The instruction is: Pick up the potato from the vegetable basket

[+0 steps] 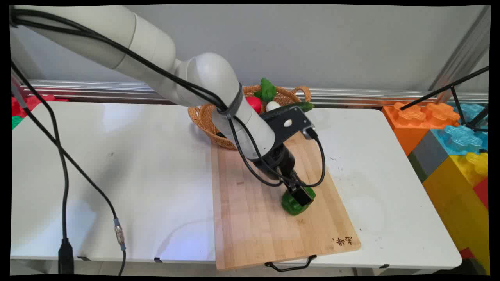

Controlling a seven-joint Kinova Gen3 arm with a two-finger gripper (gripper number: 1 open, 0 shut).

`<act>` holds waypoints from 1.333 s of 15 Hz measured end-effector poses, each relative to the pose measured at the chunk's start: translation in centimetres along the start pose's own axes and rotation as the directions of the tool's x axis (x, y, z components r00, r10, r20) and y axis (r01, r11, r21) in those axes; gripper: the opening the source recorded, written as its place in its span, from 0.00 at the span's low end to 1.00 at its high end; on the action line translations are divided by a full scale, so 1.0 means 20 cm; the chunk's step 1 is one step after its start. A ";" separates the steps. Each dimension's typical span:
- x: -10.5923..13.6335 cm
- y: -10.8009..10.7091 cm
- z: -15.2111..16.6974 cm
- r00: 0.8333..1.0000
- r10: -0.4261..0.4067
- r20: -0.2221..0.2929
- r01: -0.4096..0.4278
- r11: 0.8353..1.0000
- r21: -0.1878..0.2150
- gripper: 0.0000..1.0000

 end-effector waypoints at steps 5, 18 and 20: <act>0.05 0.00 -0.20 1.000 0.027 -0.004 -0.027 0.999 0.029 1.00; -0.18 -0.30 -0.93 0.987 0.153 0.056 -0.160 0.977 0.139 1.00; -0.24 -0.38 -1.00 0.985 0.160 0.061 -0.168 0.974 0.150 1.00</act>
